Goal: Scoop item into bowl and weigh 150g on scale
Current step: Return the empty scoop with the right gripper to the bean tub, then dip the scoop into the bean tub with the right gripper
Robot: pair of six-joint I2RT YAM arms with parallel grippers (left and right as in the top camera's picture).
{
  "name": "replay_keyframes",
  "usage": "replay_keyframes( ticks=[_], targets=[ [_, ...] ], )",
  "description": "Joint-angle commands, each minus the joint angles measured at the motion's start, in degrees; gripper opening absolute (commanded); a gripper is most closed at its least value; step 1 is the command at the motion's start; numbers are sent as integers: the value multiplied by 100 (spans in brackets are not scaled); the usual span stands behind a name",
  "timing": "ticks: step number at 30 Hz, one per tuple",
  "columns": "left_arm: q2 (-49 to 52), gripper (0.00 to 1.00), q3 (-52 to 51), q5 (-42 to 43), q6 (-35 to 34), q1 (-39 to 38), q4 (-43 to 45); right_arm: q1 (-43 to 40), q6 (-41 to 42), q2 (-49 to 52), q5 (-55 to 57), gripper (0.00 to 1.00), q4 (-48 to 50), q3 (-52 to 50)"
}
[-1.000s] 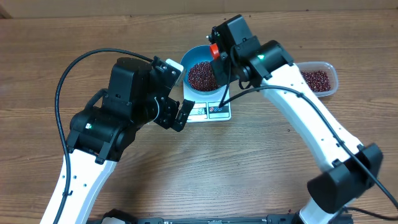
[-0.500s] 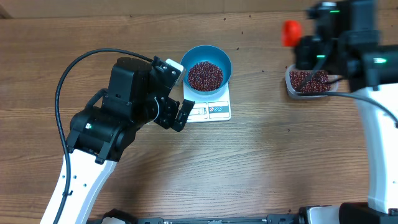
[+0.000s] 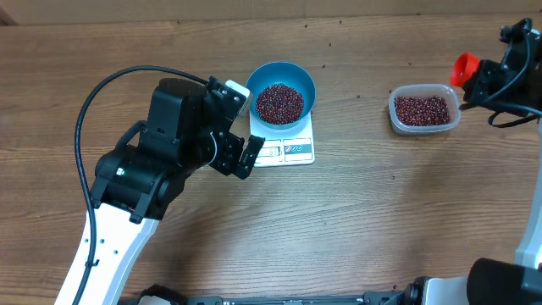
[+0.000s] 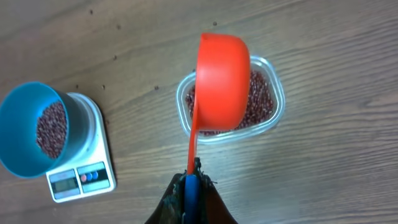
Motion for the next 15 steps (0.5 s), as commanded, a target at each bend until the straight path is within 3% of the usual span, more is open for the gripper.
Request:
replay_keyframes(
  ticks=[1, 15],
  targets=[
    [20, 100, 103, -37, -31, 31, 2, -11, -192, 256, -70, 4, -59, -144],
    [20, 100, 103, -37, -31, 31, 2, -4, -190, 1694, 39, 4, -142, -175]
  ],
)
